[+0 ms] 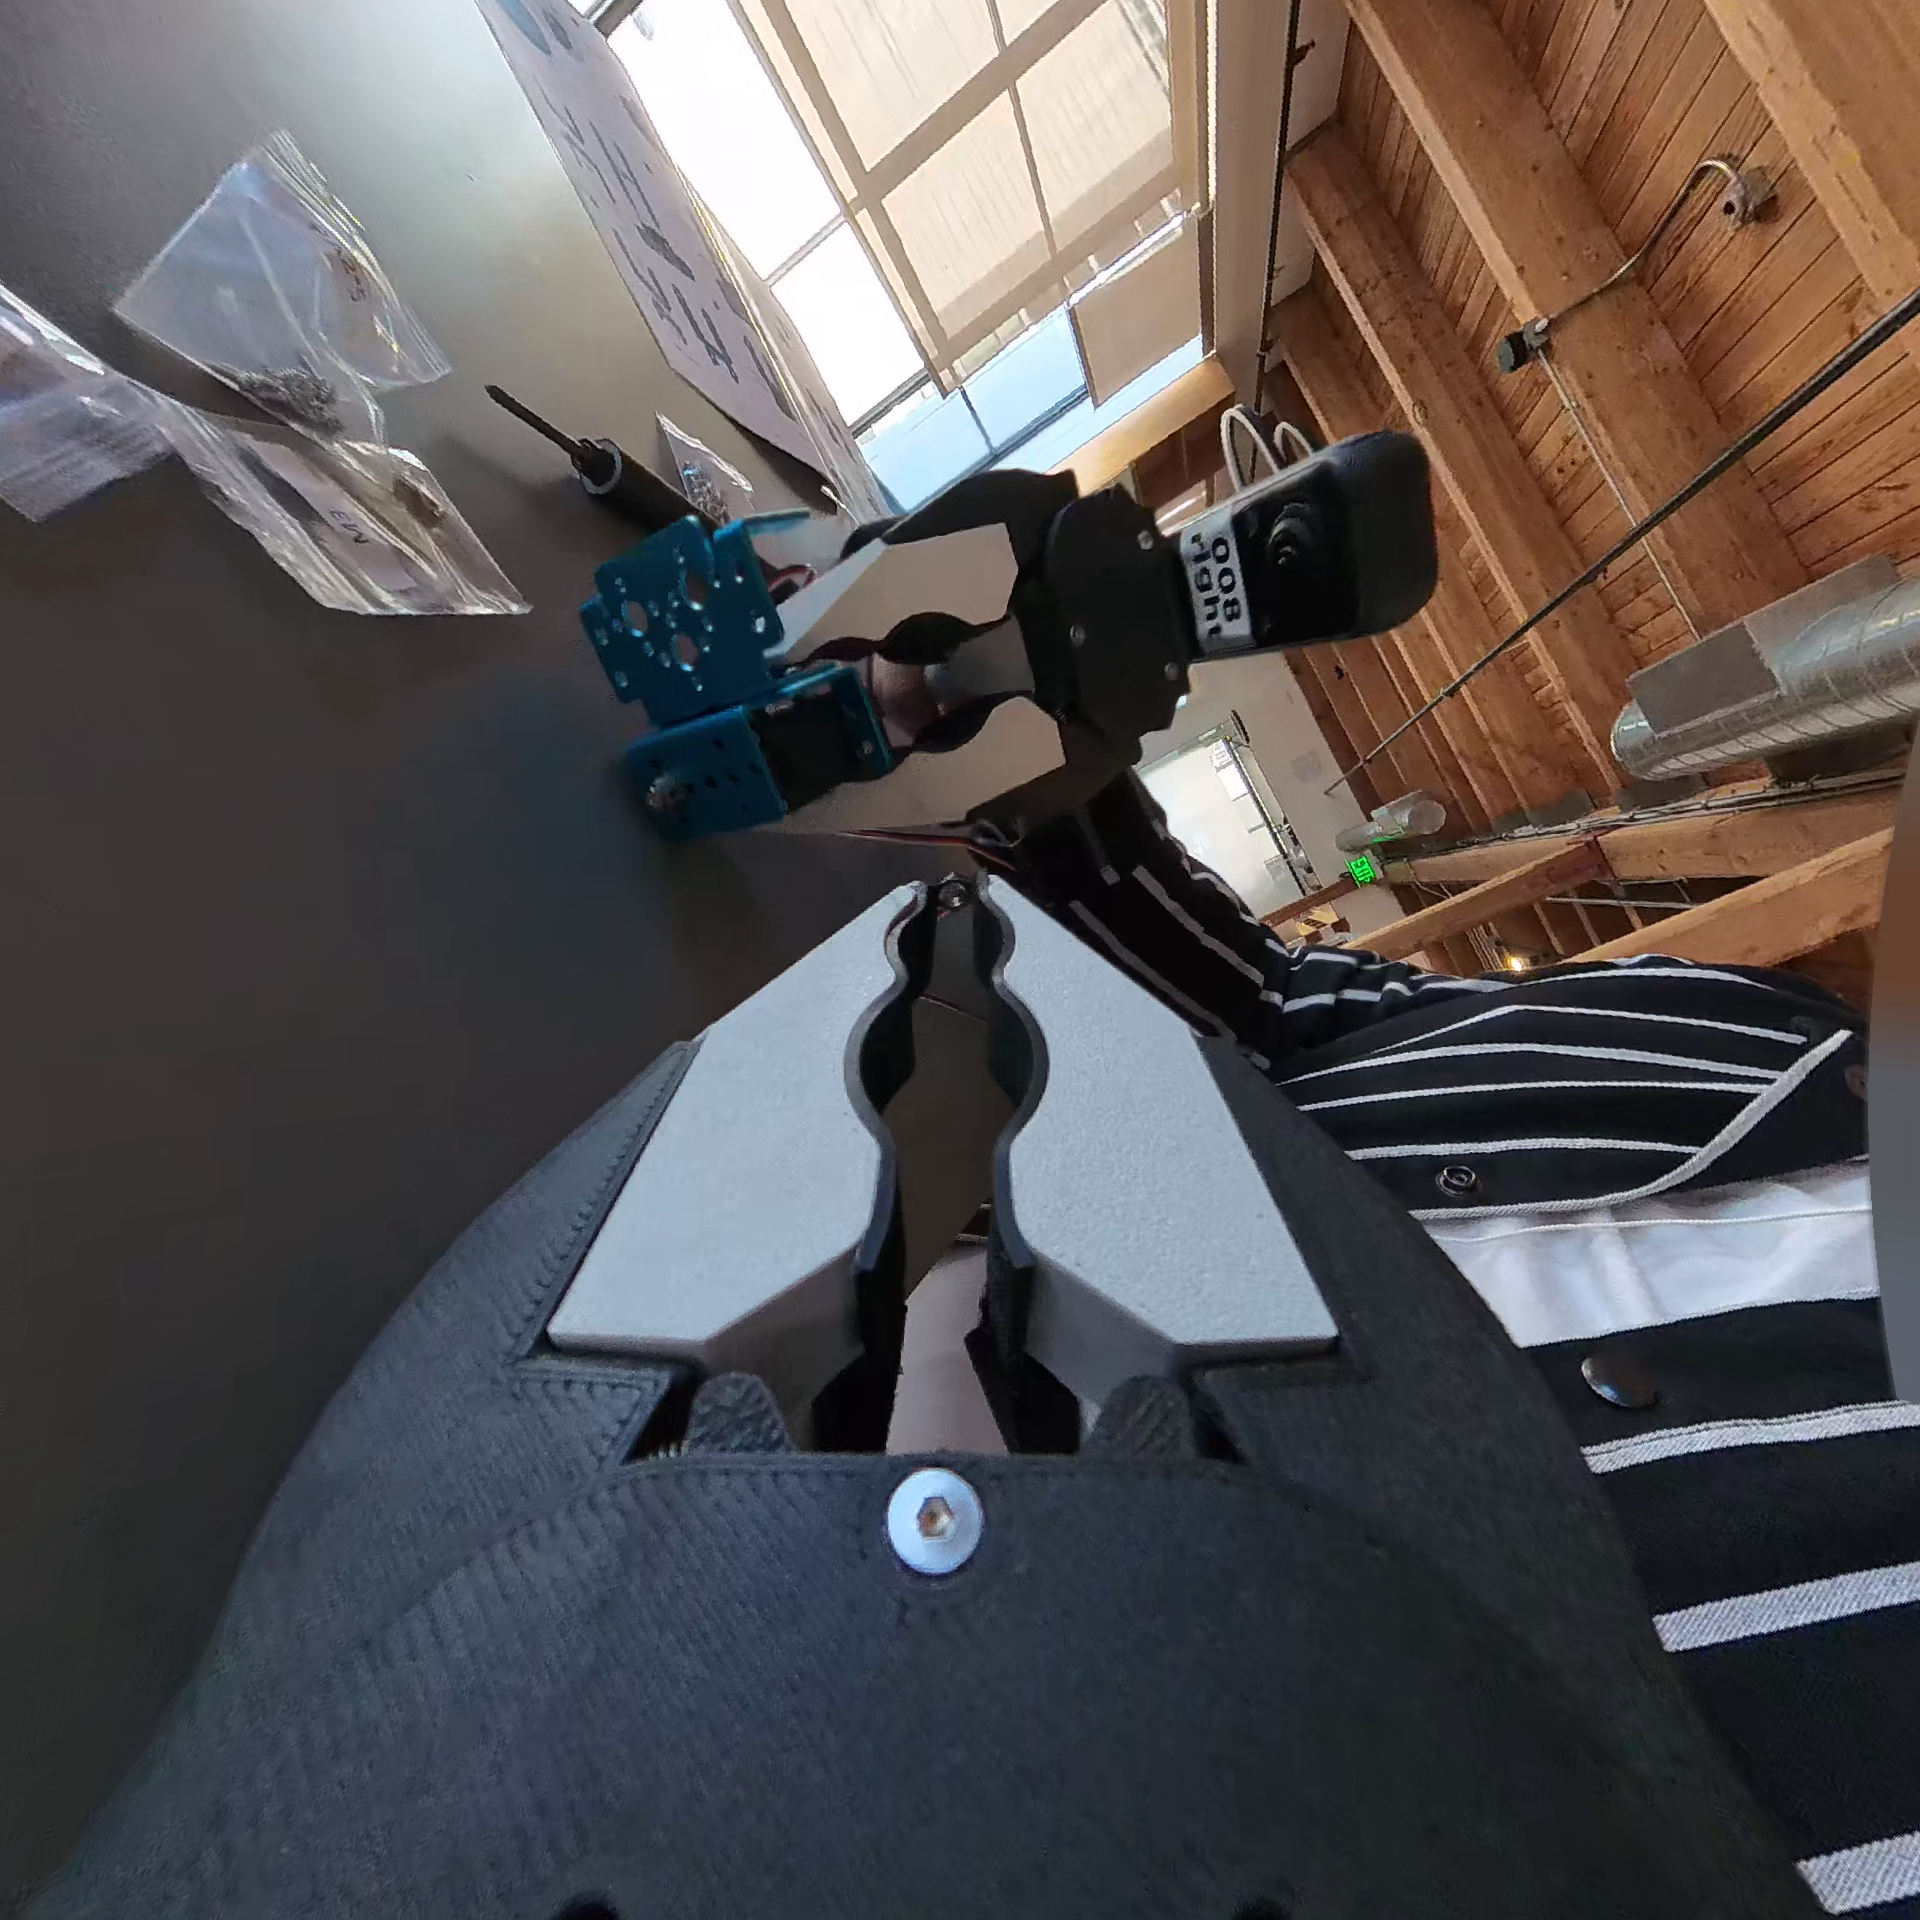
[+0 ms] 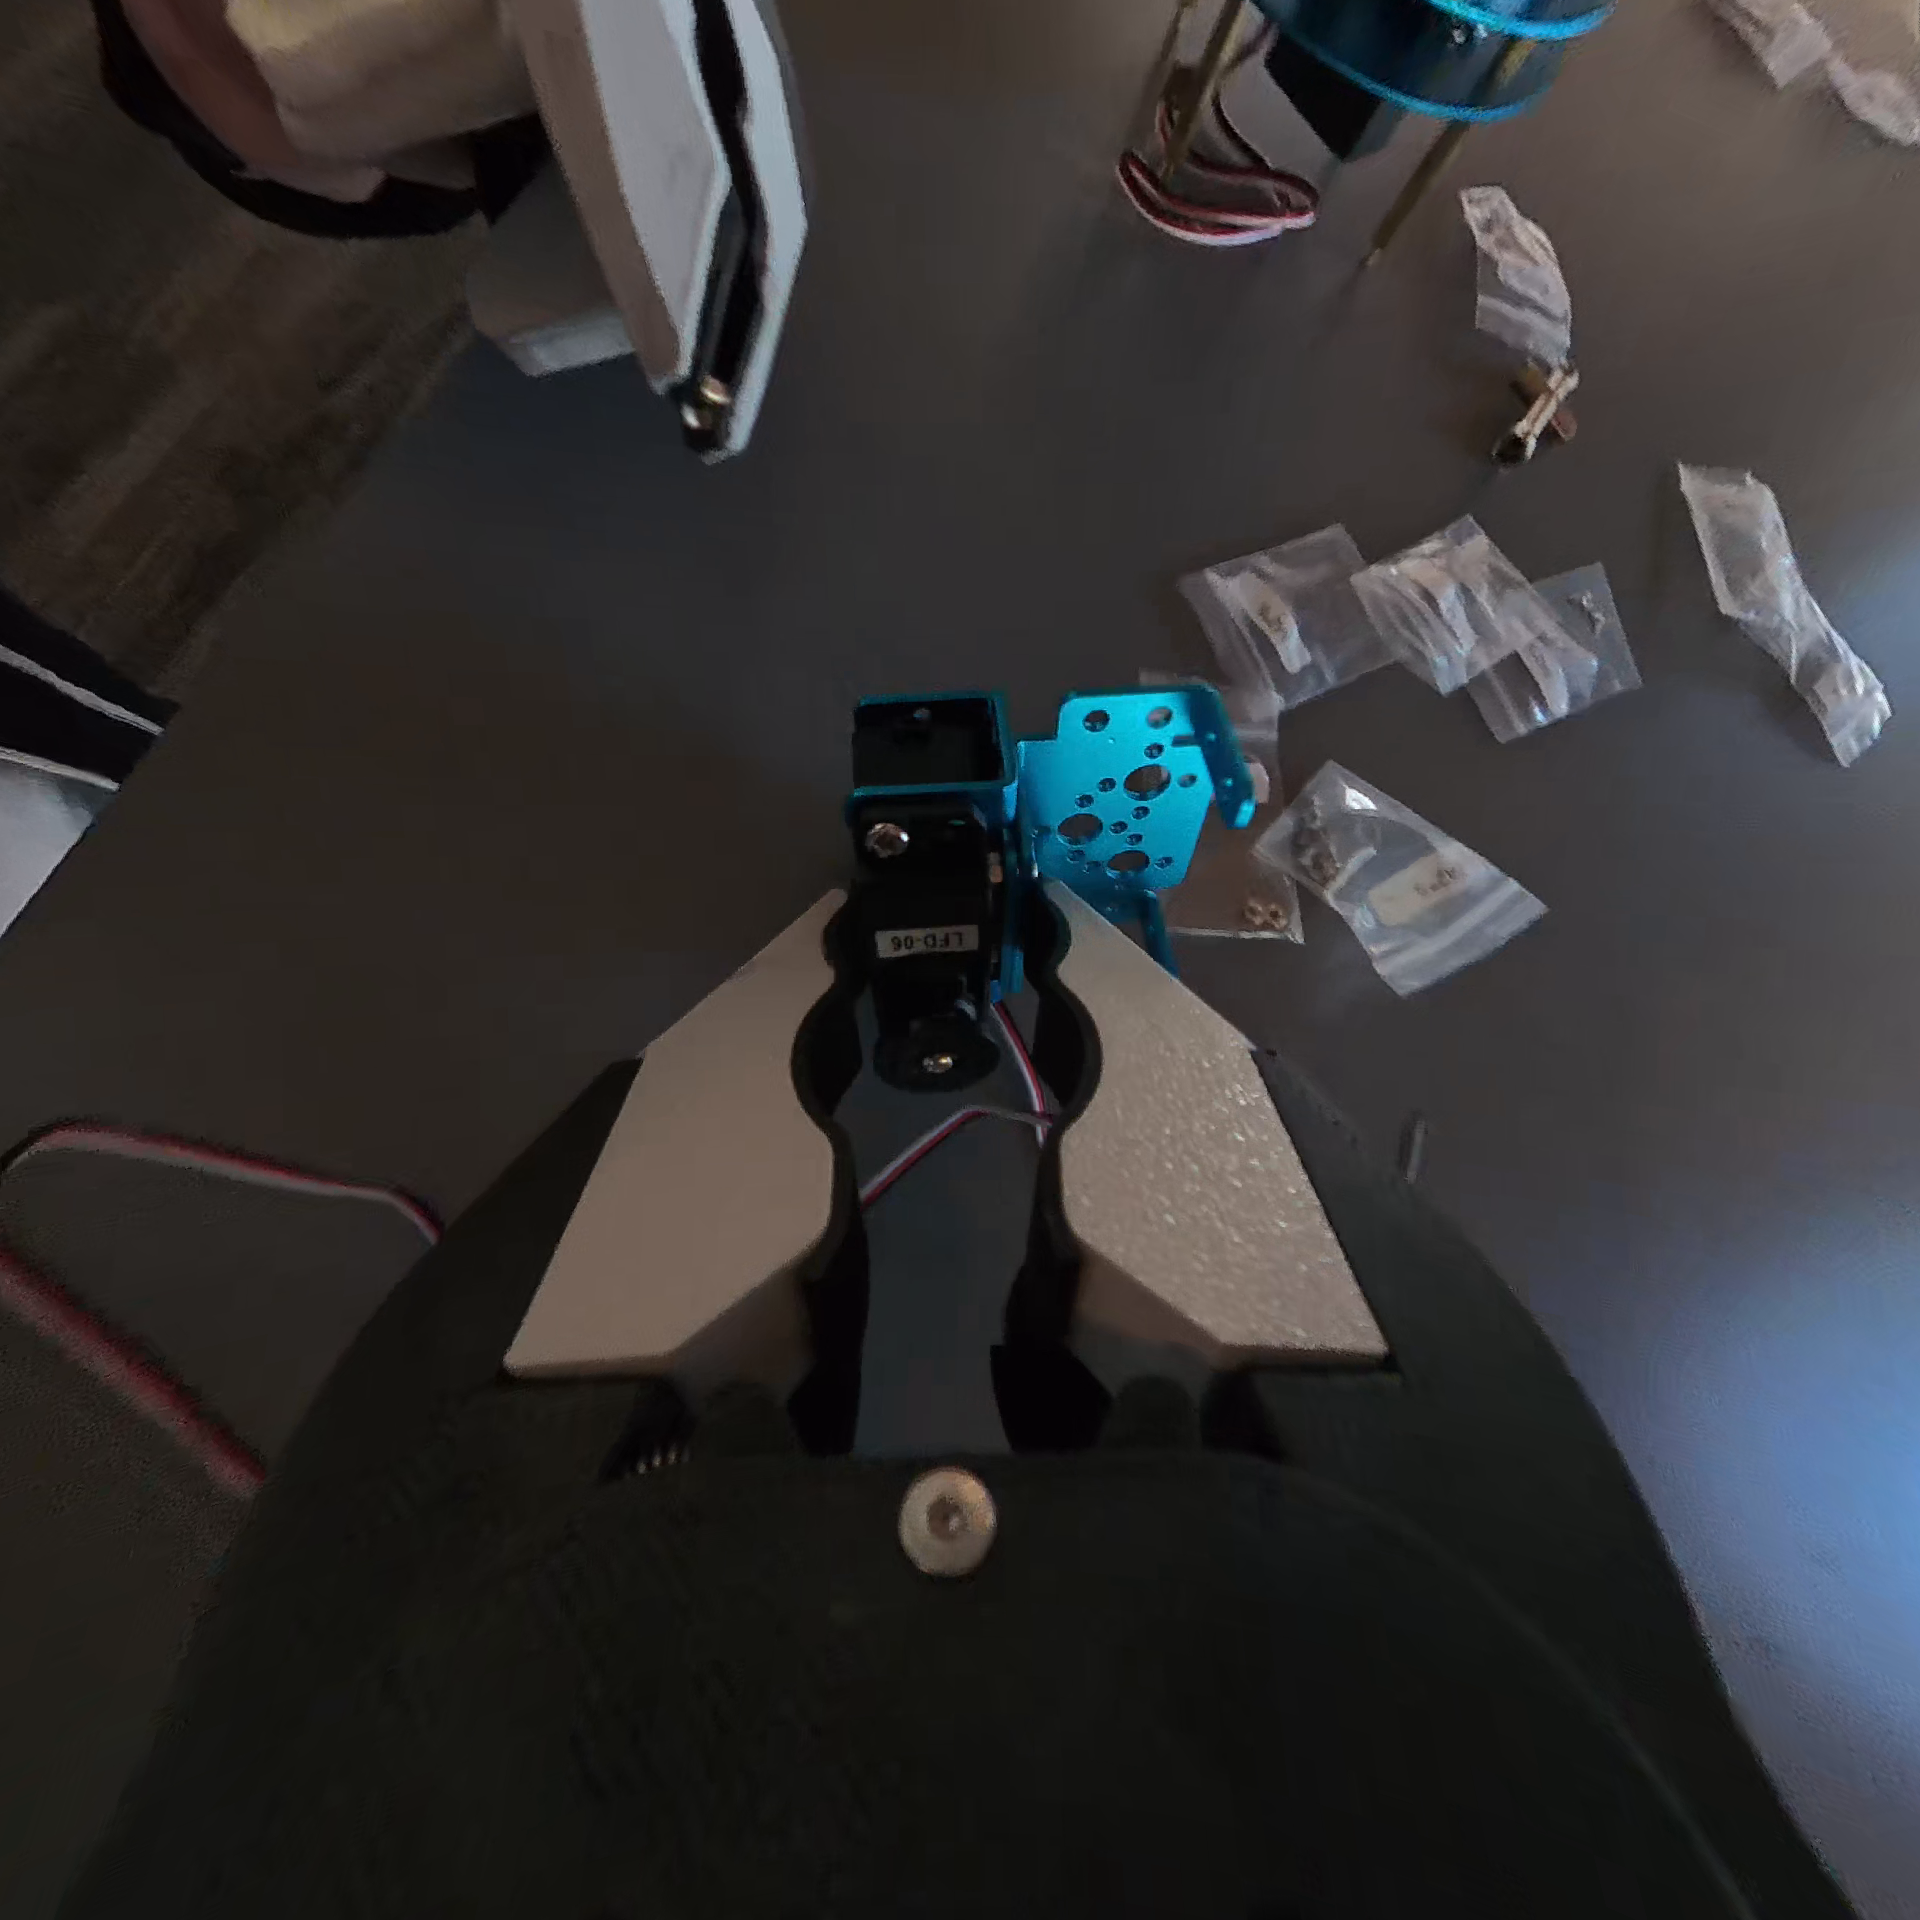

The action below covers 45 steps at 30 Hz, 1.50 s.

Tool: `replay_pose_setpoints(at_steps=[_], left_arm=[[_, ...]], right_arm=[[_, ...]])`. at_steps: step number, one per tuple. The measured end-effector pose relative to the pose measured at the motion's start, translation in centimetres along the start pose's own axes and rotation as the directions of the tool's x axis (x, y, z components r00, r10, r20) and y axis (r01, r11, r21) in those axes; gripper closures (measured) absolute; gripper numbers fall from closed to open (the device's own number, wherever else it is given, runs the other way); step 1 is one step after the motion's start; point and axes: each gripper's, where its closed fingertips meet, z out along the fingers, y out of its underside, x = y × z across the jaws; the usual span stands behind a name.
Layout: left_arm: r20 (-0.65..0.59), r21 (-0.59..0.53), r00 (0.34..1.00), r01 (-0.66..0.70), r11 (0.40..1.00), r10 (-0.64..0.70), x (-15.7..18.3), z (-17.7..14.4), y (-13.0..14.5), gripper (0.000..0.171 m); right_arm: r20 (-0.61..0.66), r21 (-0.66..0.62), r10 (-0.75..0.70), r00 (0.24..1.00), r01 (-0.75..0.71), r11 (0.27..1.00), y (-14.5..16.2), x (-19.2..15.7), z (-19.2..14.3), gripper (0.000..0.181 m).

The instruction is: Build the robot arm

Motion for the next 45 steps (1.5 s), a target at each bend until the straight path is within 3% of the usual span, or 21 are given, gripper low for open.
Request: replay_pose_setpoints(at_steps=[9, 14, 19, 24, 31, 38, 45], left_arm=[[-0.051, 0.038, 0.998, -0.035, 0.999, 0.036, 0.8, 0.6, -1.1, 0.167], [-0.122, 0.093, 0.980, -0.147, 0.985, 0.157, 2.9, 2.6, -3.7, 0.167], [-0.168, 0.123, 0.955, -0.225, 0.967, 0.244, 5.4, 4.1, -5.6, 0.167], [-0.182, 0.146, 0.945, -0.247, 0.958, 0.272, 6.4, 4.3, -5.8, 0.167], [-0.188, 0.209, 0.946, -0.224, 0.952, 0.264, 7.2, 3.3, -6.1, 0.167], [-0.167, 0.229, 0.947, -0.232, 0.945, 0.273, 7.7, 2.7, -5.9, 0.167], [-0.156, 0.263, 0.938, -0.262, 0.928, 0.309, 9.4, 1.7, -7.0, 0.167]], right_arm=[[-0.049, -0.245, 0.023, 0.999, -0.034, 0.969, 0.9, 1.7, -4.0, 0.153], [-0.020, -0.389, -0.013, 1.000, 0.004, 0.921, -0.5, 3.9, -9.4, 0.153], [0.032, -0.480, -0.055, 0.998, 0.063, 0.875, -4.6, 7.7, -17.5, 0.153], [0.040, -0.552, -0.106, 0.994, 0.110, 0.827, -9.8, 11.3, -25.5, 0.153], [-0.010, -0.623, -0.164, 0.986, 0.122, 0.772, -18.3, 15.8, -33.9, 0.153], [-0.044, -0.655, -0.101, 0.994, 0.048, 0.754, -24.8, 17.9, -37.3, 0.153], [-0.083, -0.694, -0.032, 0.996, -0.035, 0.719, -25.7, 19.3, -37.3, 0.153]])
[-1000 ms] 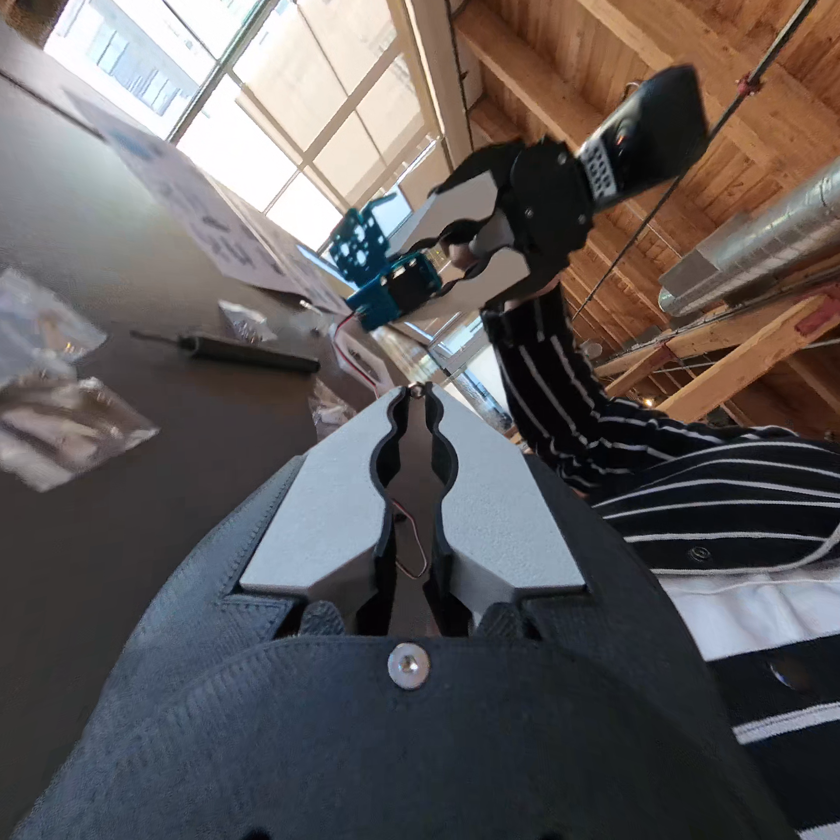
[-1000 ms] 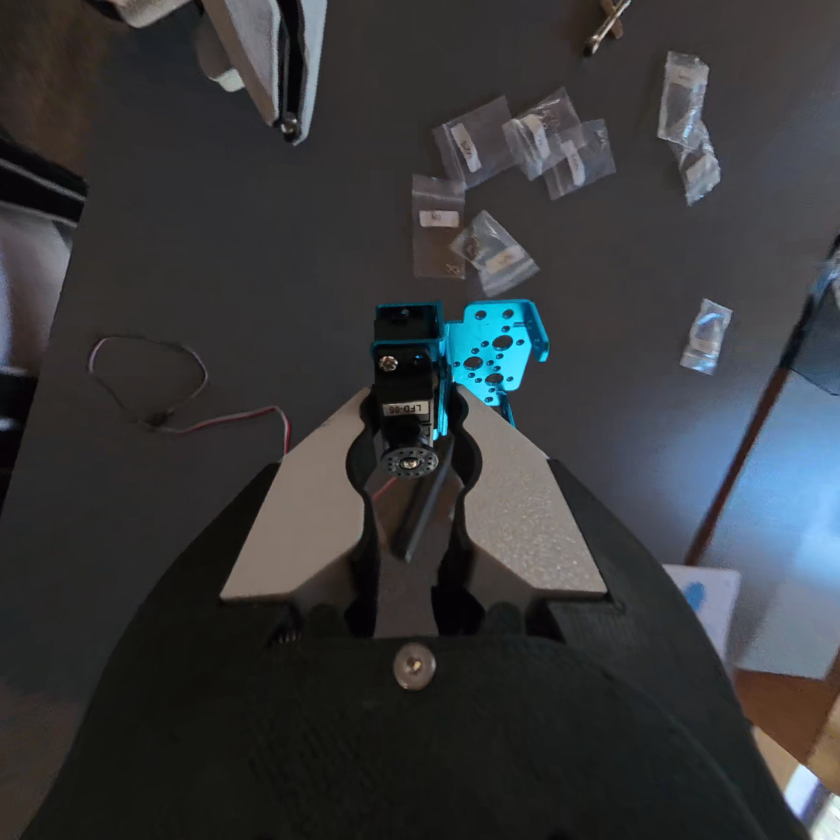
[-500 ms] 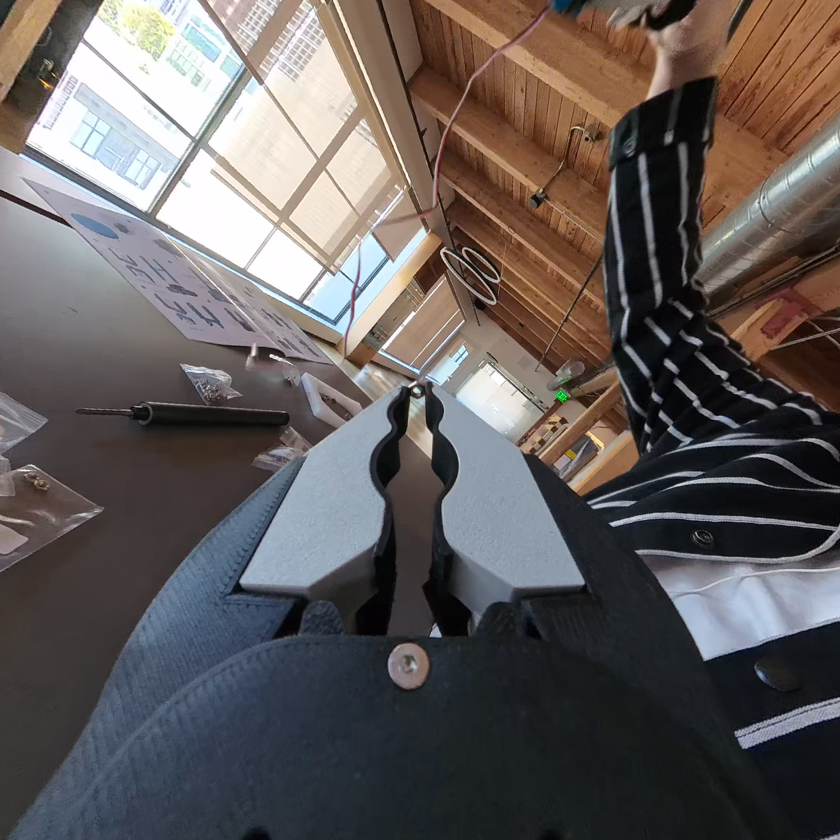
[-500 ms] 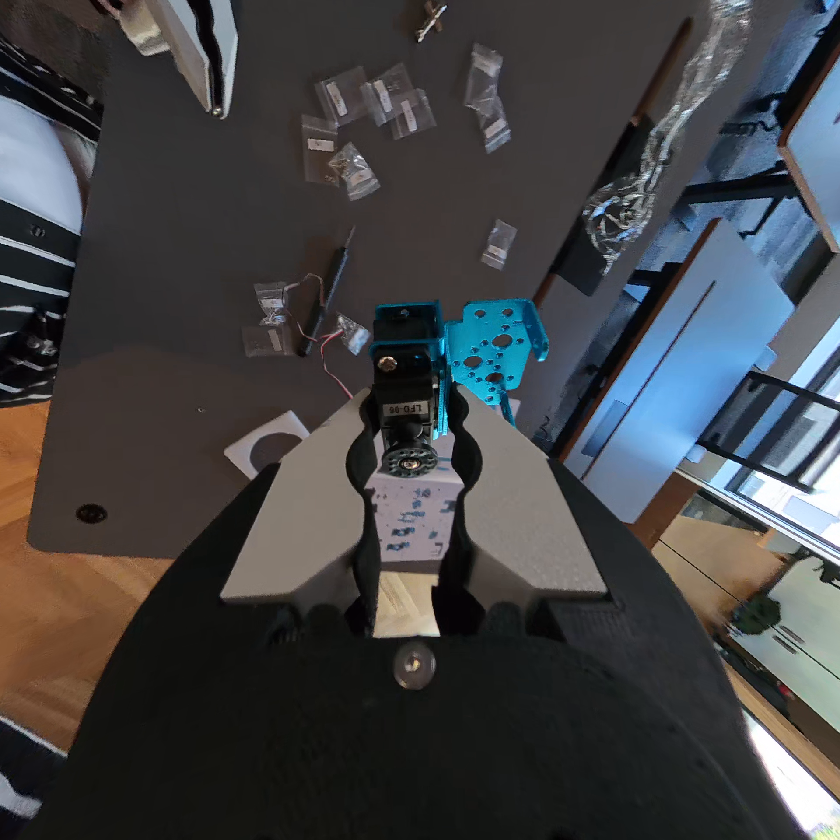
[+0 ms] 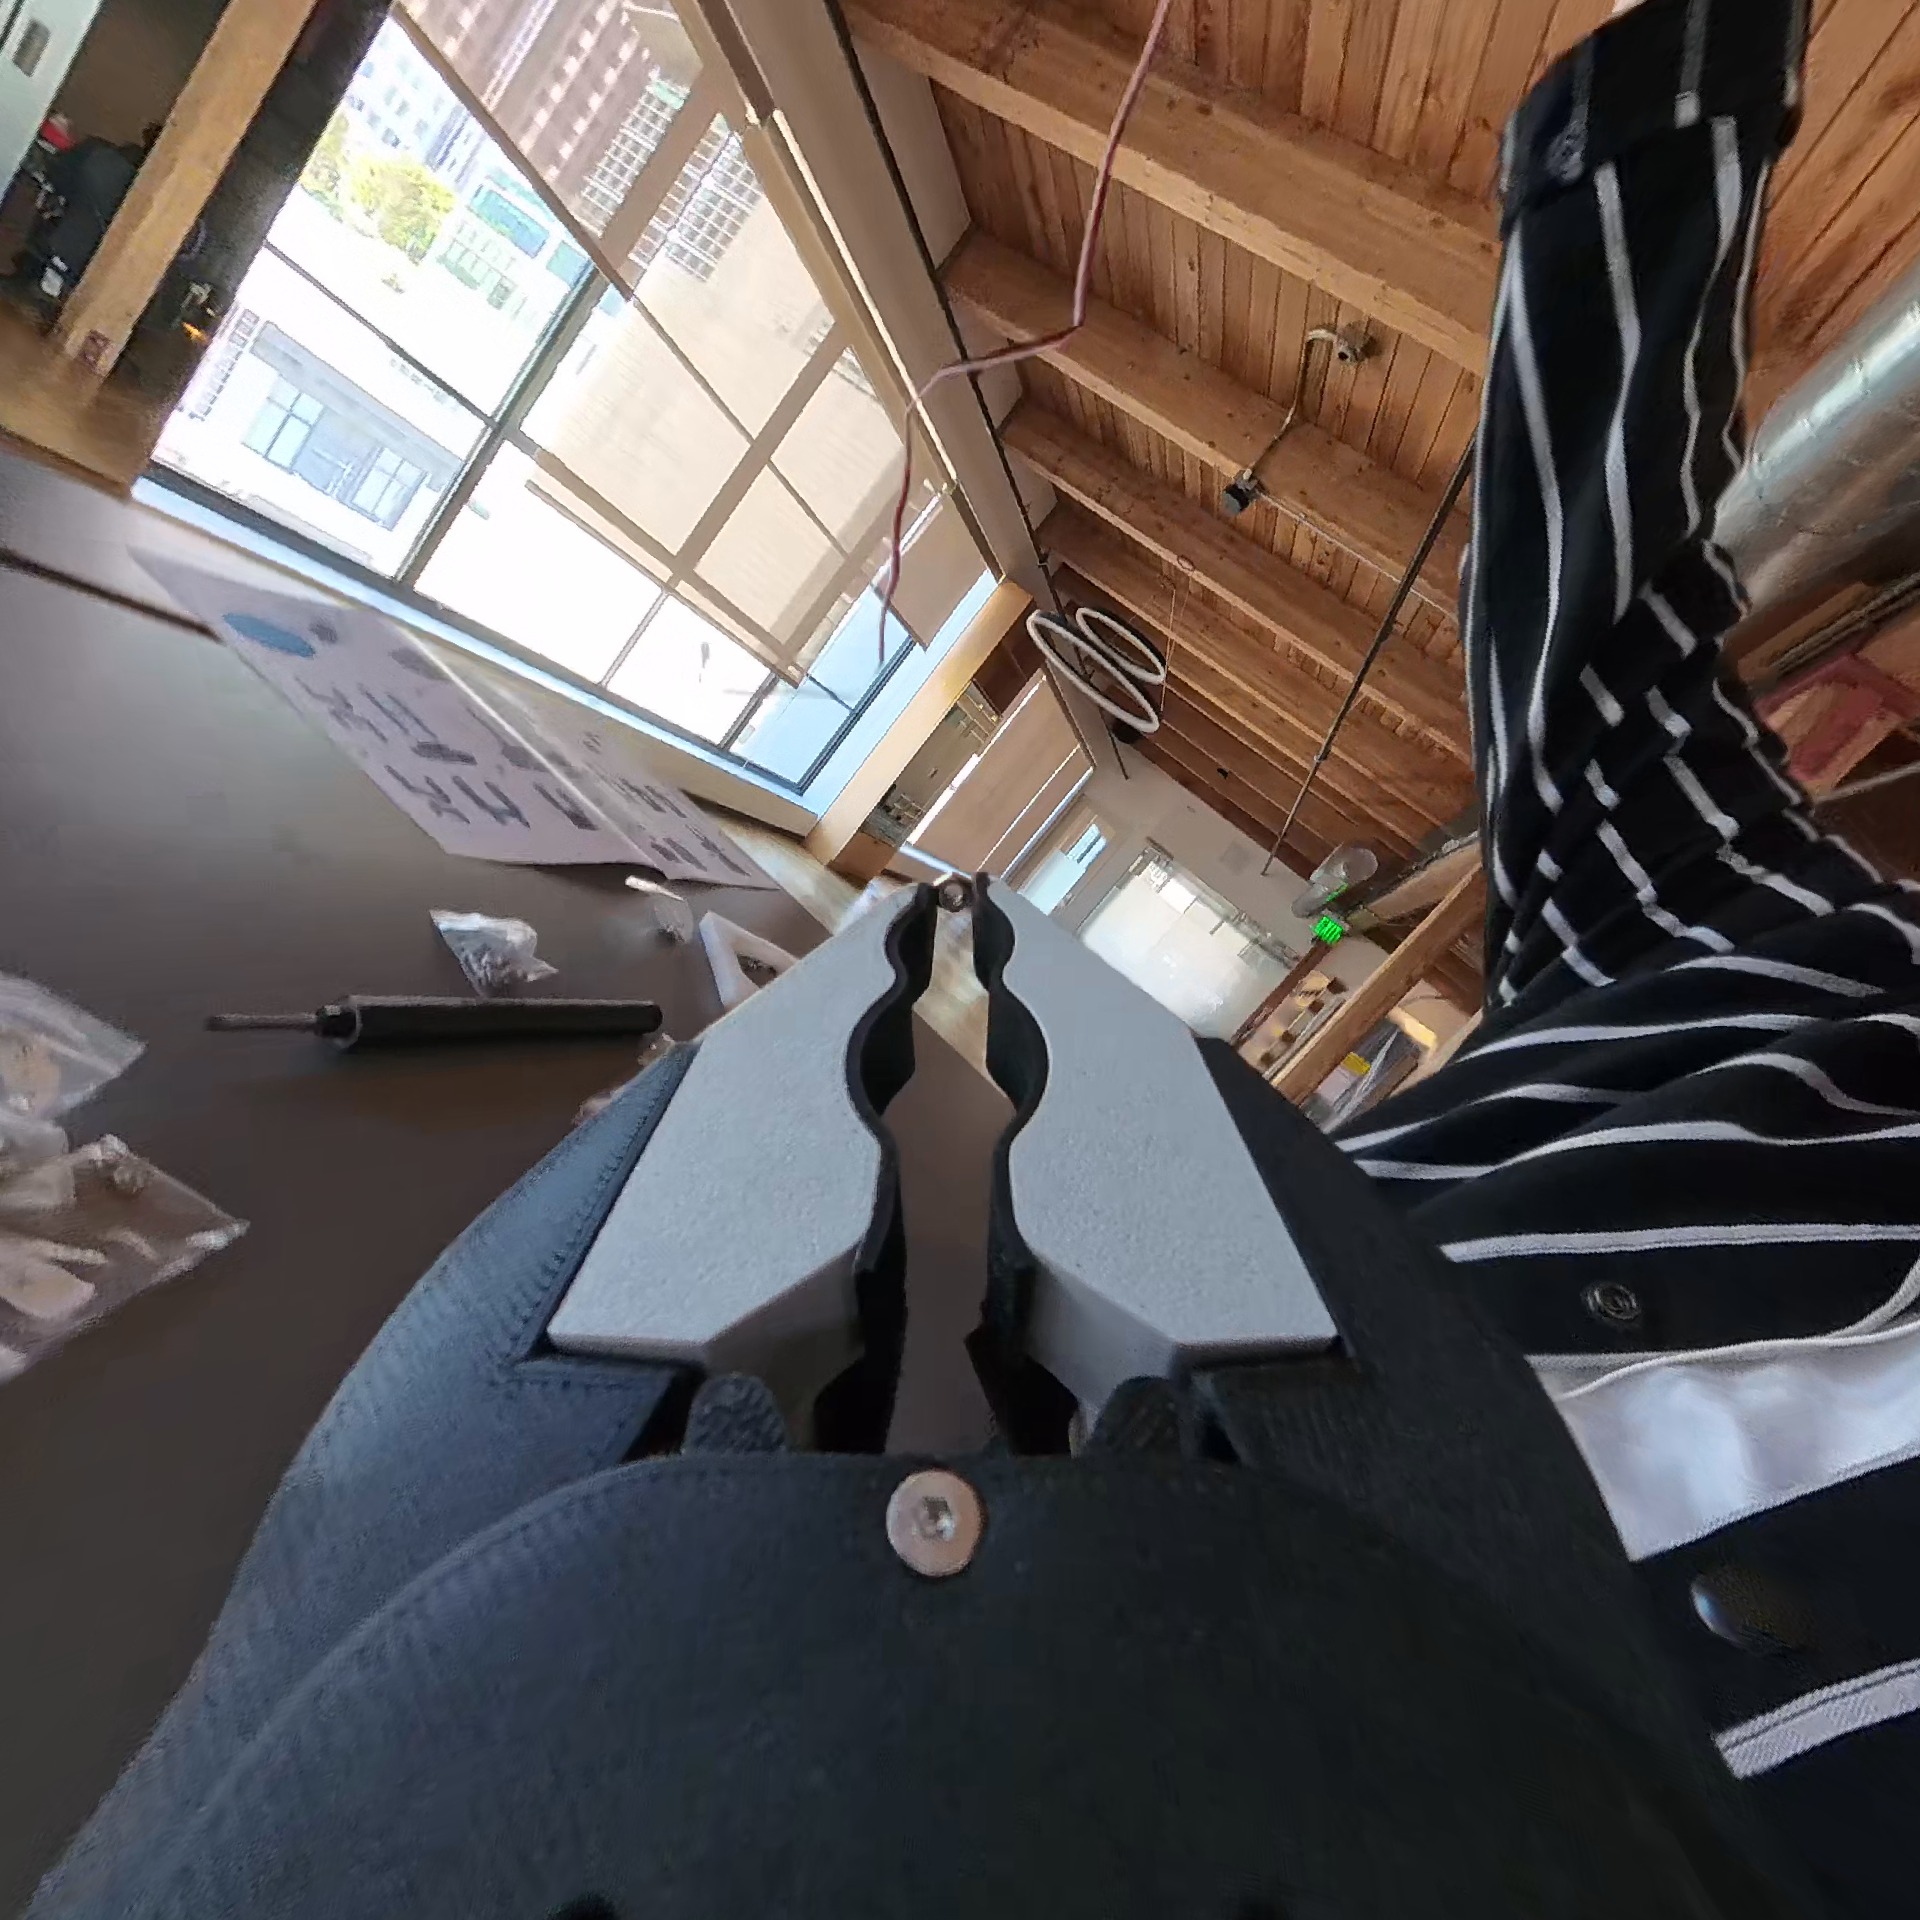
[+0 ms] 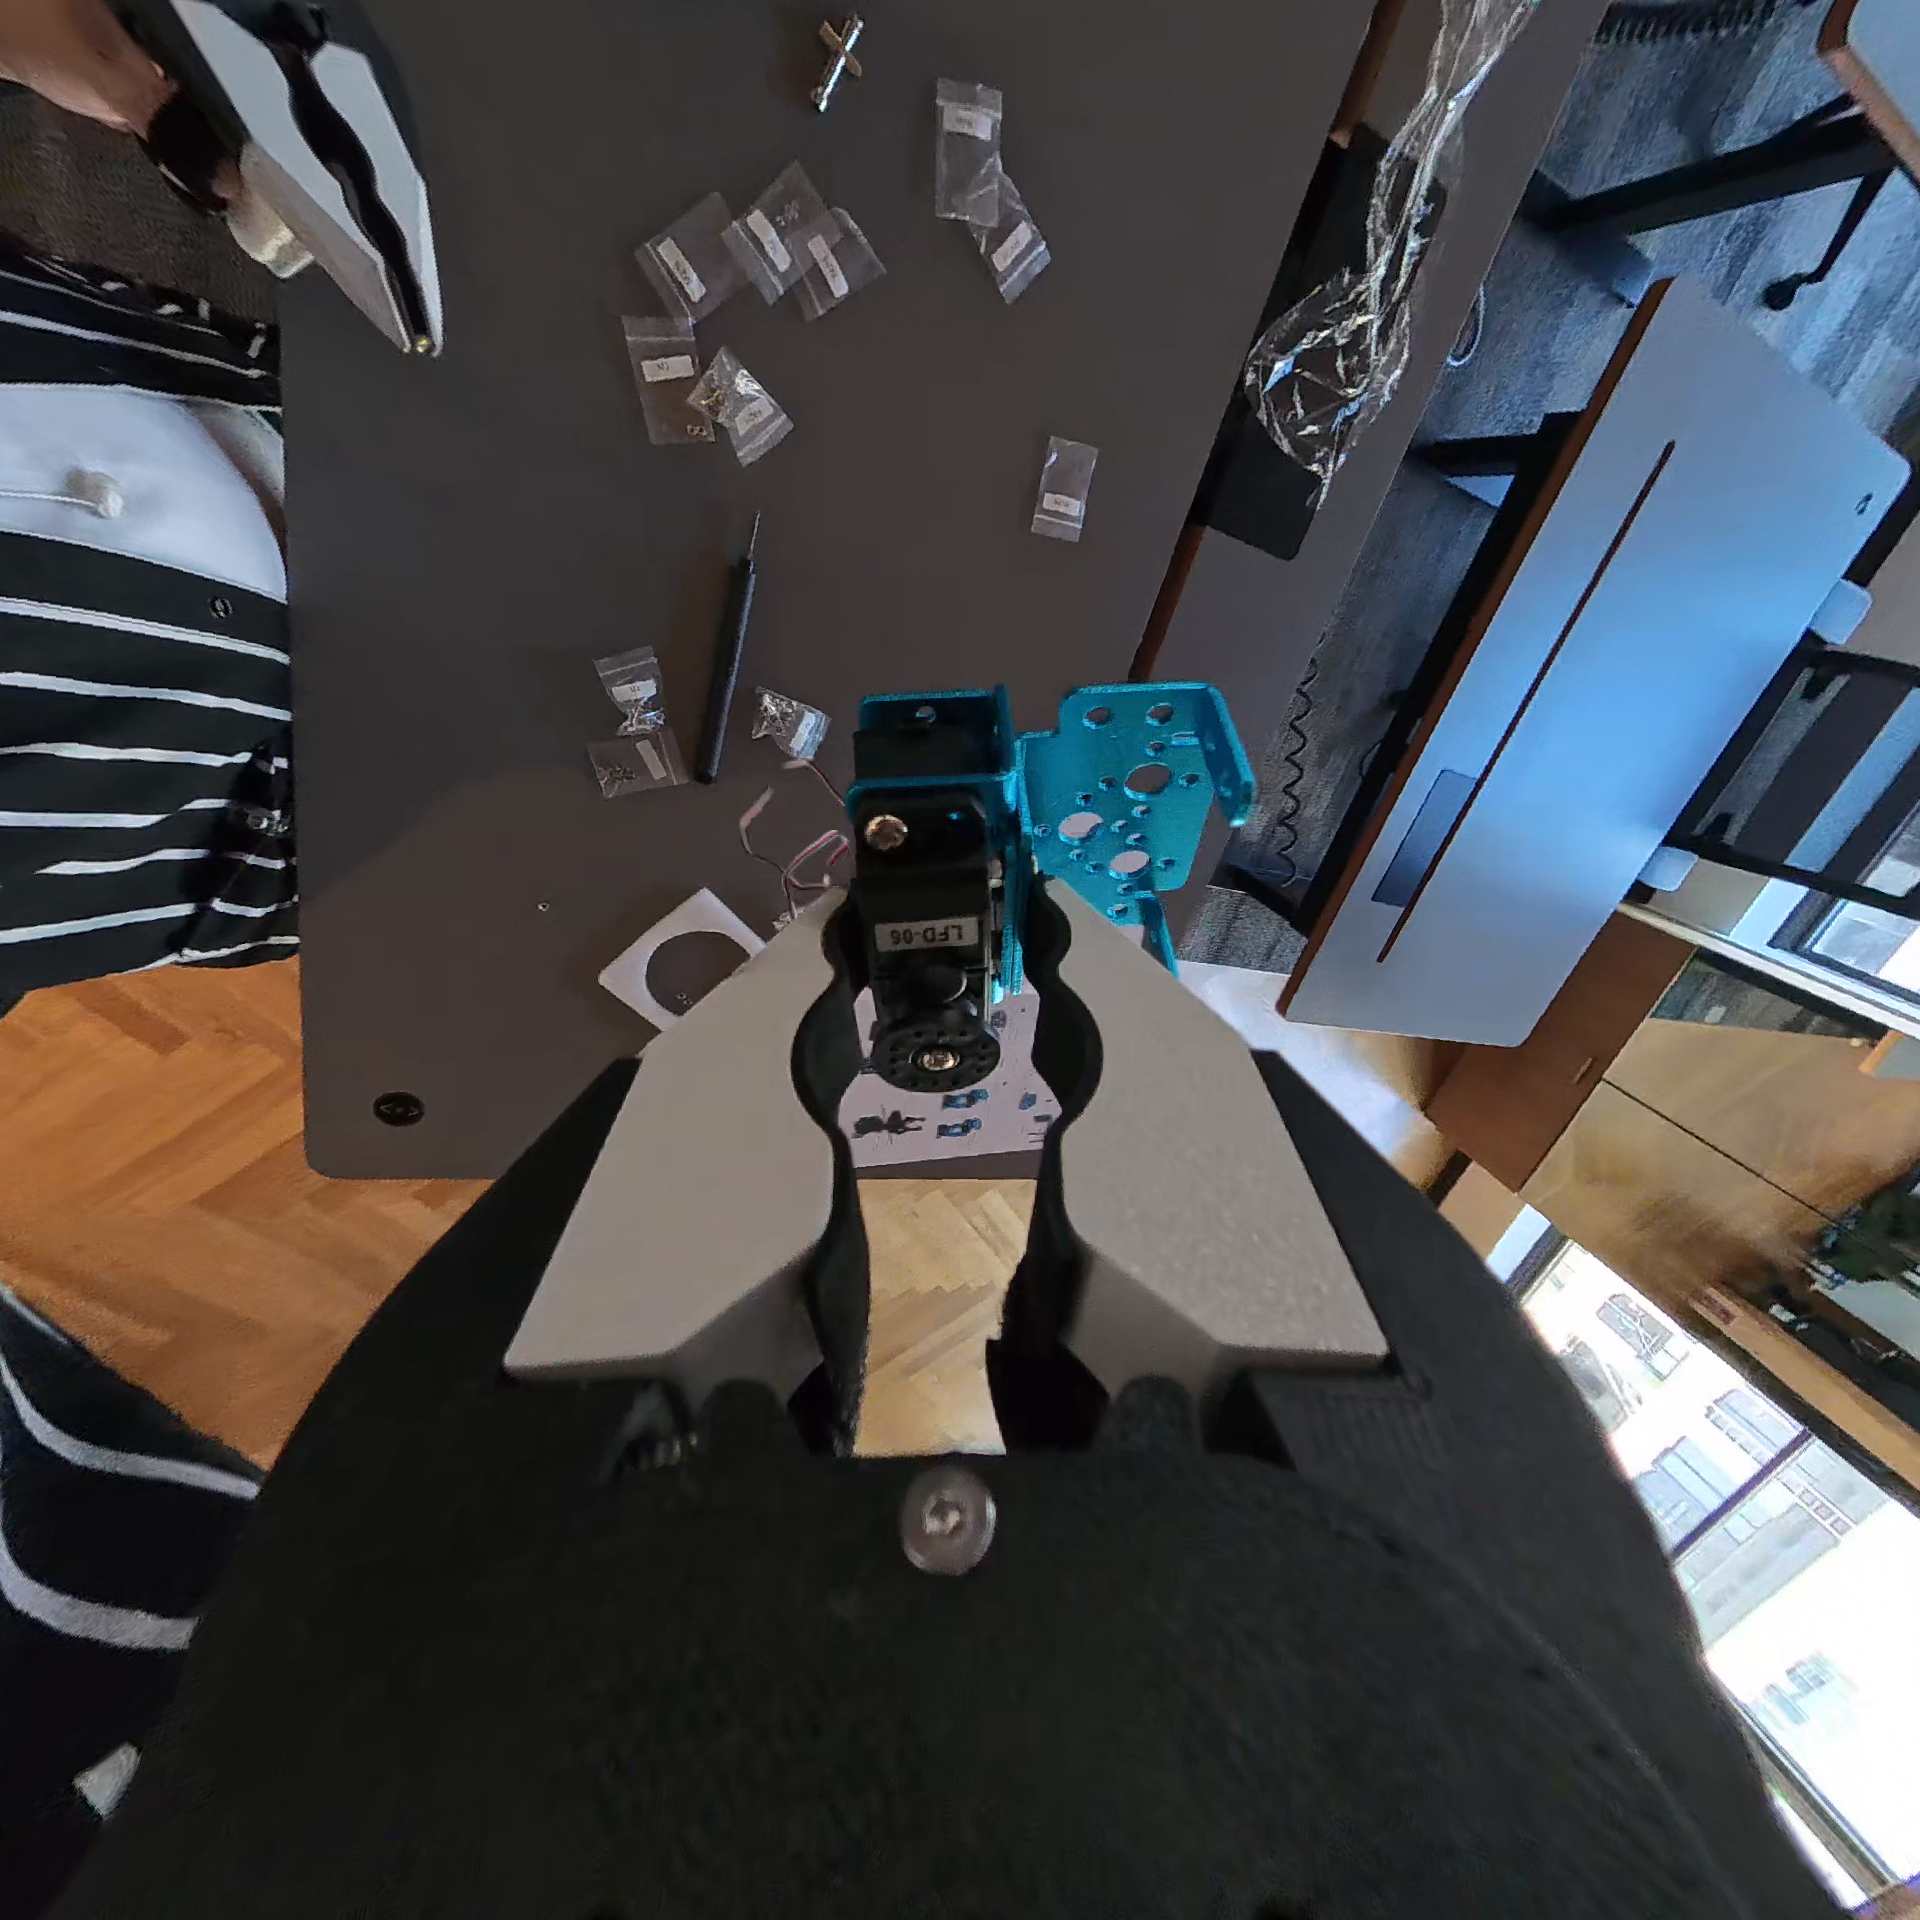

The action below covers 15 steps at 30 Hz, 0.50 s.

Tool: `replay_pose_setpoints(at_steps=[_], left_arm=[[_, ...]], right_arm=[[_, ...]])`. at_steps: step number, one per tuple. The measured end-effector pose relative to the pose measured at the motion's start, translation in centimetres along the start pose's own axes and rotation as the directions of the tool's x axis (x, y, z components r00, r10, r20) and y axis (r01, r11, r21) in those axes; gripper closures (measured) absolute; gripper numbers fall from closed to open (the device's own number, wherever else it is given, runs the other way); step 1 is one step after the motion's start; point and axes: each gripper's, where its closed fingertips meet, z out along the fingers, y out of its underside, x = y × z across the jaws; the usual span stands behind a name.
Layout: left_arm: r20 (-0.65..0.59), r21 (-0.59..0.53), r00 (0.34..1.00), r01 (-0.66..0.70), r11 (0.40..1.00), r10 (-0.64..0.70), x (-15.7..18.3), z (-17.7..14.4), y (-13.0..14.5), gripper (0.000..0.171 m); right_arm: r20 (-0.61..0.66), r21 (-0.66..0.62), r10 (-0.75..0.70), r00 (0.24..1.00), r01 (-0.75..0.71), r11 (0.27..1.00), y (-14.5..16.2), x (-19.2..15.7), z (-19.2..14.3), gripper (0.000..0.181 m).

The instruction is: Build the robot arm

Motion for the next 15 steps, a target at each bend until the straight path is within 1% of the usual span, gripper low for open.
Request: replay_pose_setpoints(at_steps=[2, 4, 6, 8, 10, 13, 15], left_arm=[[0.003, -0.028, 0.997, -0.073, 0.997, 0.073, 1.1, 0.7, -1.6, 0.167], [-0.010, -0.043, 0.986, -0.164, 0.985, 0.164, 2.8, 1.8, -3.7, 0.167], [-0.025, -0.017, 0.960, -0.278, 0.960, 0.278, 4.9, 3.1, -6.6, 0.167], [-0.025, 0.055, 0.912, -0.408, 0.911, 0.410, 7.2, 4.2, -9.9, 0.168], [-0.014, 0.126, 0.850, -0.522, 0.844, 0.527, 9.5, 5.5, -13.2, 0.168], [-0.013, 0.223, 0.781, -0.606, 0.764, 0.624, 13.1, 7.6, -17.6, 0.168], [-0.015, 0.273, 0.724, -0.661, 0.699, 0.690, 15.2, 9.2, -19.8, 0.167]], right_arm=[[0.027, -0.002, -0.028, 0.999, 0.028, 1.000, -0.3, -0.8, 1.0, 0.153], [0.055, 0.006, -0.054, 0.997, 0.054, 0.999, -0.7, -1.8, 2.0, 0.153], [0.074, 0.010, -0.070, 0.995, 0.070, 0.998, -0.8, -2.6, 3.0, 0.153], [0.093, 0.022, -0.083, 0.992, 0.081, 0.996, -0.9, -3.2, 3.7, 0.153], [0.106, 0.035, -0.086, 0.991, 0.083, 0.996, -0.9, -3.7, 4.3, 0.153], [0.114, 0.046, -0.086, 0.990, 0.081, 0.996, -1.0, -4.1, 4.6, 0.153], [0.126, 0.063, -0.084, 0.989, 0.076, 0.995, -1.5, -4.5, 4.5, 0.153]])
